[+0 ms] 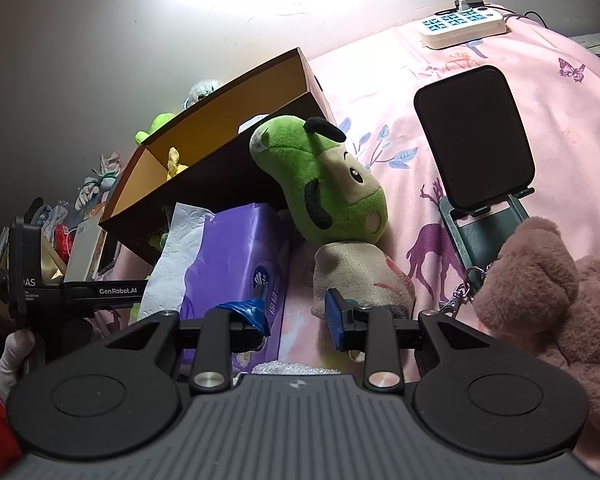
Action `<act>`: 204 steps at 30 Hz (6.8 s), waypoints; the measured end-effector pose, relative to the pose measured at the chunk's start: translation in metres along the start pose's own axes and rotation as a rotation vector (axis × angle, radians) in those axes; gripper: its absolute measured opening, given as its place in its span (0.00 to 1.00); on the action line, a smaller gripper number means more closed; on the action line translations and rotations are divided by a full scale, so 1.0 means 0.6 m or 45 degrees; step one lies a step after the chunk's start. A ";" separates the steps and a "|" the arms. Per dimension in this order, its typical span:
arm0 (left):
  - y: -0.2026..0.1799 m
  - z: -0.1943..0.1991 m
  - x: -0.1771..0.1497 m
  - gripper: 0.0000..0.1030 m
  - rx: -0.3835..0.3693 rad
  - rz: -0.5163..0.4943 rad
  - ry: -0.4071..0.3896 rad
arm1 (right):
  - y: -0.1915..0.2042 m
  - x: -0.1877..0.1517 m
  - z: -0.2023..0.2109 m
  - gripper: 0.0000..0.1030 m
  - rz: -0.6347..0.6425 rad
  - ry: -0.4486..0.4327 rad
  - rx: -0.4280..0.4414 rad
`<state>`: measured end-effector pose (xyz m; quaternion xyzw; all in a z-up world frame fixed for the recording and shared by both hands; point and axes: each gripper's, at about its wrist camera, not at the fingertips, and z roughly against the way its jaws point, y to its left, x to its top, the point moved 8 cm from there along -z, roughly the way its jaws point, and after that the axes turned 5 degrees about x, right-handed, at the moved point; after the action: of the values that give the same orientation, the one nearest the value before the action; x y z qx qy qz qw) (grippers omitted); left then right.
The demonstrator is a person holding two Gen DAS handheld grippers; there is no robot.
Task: Organize soft objects
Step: 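Move the left gripper down to the lime-green mesh scrunchie, then close the left gripper on the lime-green scrunchie and lift it, then lower the scrunchie into the box and open the left gripper, then raise the left gripper away from the box, then grasp the grey-beige sock plush with the right gripper and lift, then carry the sock plush over the box and open the right gripper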
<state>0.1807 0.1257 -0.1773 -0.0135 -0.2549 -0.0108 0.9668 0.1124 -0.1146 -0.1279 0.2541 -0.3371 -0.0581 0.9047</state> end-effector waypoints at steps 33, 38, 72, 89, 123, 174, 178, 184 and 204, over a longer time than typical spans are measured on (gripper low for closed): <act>0.003 0.031 -0.004 0.46 0.052 0.049 -0.025 | -0.011 -0.006 -0.012 0.13 -0.028 0.061 -0.038; 0.005 0.074 -0.001 0.46 0.048 0.060 -0.075 | -0.002 -0.008 -0.021 0.13 -0.011 0.081 -0.008; 0.017 0.006 0.214 0.48 0.171 0.076 -0.213 | -0.049 0.032 0.013 0.13 -0.161 -0.106 -0.027; 0.027 -0.007 0.206 0.64 0.193 0.091 -0.211 | -0.040 0.036 -0.015 0.13 -0.128 -0.042 -0.047; -0.017 0.134 0.025 0.69 0.127 0.048 -0.241 | -0.060 0.016 -0.026 0.15 0.112 0.035 -0.173; -0.155 0.176 -0.038 0.71 -0.079 -0.121 -0.227 | -0.068 0.142 0.108 0.14 -0.237 -0.294 0.342; -0.134 0.177 -0.037 0.71 -0.071 -0.092 -0.231 | -0.023 0.210 0.077 0.14 -0.110 -0.292 0.299; -0.083 0.176 -0.041 0.71 -0.029 -0.013 -0.225 | 0.026 0.275 -0.008 0.14 0.057 -0.239 0.212; 0.045 0.153 -0.070 0.71 0.079 0.238 -0.150 | 0.054 0.295 -0.241 0.18 0.513 0.012 -0.287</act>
<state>0.0997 0.1564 -0.1188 -0.0079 -0.3093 0.0882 0.9468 0.3384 -0.0748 -0.1018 0.0793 -0.3681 0.0875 0.9223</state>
